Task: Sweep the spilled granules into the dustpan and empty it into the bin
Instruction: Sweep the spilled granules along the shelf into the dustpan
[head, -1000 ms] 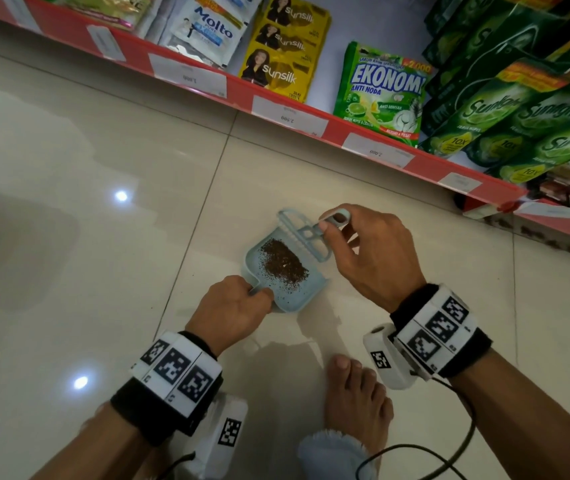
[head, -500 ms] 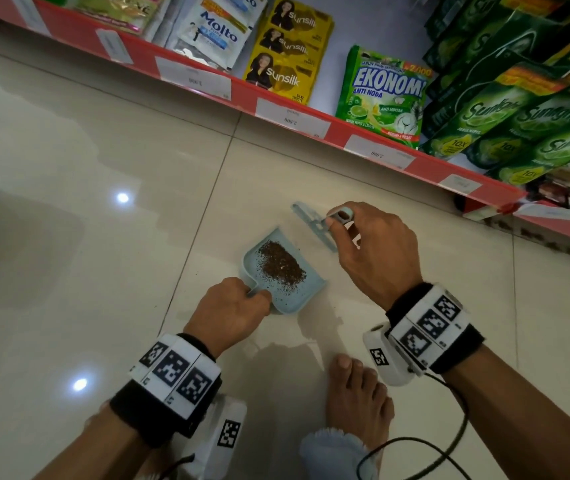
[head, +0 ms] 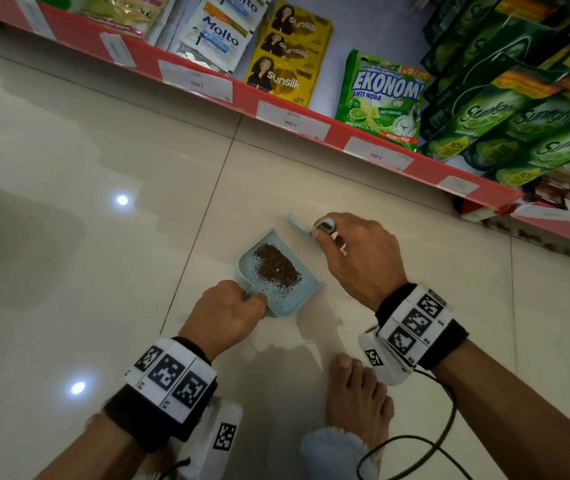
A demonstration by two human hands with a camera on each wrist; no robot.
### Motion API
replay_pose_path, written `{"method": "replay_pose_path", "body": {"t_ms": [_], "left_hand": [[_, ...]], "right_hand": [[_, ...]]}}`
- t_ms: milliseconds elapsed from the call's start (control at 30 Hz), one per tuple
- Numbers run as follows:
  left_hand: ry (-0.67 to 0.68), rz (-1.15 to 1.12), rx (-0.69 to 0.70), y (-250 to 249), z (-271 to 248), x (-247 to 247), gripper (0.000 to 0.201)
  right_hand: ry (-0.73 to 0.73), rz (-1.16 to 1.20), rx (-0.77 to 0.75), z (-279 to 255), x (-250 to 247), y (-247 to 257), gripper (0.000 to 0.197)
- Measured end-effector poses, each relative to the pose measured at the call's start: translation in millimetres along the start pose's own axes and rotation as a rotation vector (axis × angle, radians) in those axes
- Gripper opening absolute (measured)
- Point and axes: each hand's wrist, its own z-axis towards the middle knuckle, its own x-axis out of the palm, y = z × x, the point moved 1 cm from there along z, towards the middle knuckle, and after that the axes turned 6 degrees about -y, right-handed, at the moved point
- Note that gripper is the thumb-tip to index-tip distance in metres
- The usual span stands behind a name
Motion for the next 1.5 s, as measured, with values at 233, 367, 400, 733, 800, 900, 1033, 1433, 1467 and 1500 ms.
{"method": "replay_pose_path", "body": {"t_ms": [233,367,400,733,800,900,1033,1433,1467,1500], "left_hand": [[-0.005,-0.010,-0.015,7,-1,-2,0.040],[-0.003,-0.011,-0.013,9,-2,-4,0.039],[-0.001,-0.013,-0.012,9,-2,-4,0.039],[0.004,-0.034,-0.010,15,0,-7,0.039],[0.007,-0.033,-0.003,15,0,-8,0.039],[0.011,-0.039,0.000,14,0,-9,0.039],[0.015,-0.044,-0.002,16,-1,-11,0.038],[0.026,-0.037,-0.003,17,-1,-12,0.039],[0.029,-0.026,-0.008,16,-1,-12,0.039],[0.026,-0.019,-0.013,16,-2,-13,0.039]], "right_hand": [[-0.167,0.160,0.006,2,-8,2,0.020],[-0.104,-0.031,0.017,7,-3,-4,0.022],[-0.053,-0.015,0.001,5,0,-4,0.023],[-0.170,0.051,0.048,5,-10,2,0.021],[-0.154,-0.043,0.062,7,-8,1,0.021],[-0.016,-0.039,-0.009,0,0,10,0.025],[0.003,0.203,-0.005,-11,1,23,0.023],[0.063,-0.203,-0.077,9,3,15,0.032],[0.126,-0.161,-0.092,4,6,19,0.033],[0.165,-0.103,-0.101,-1,7,23,0.033]]}}
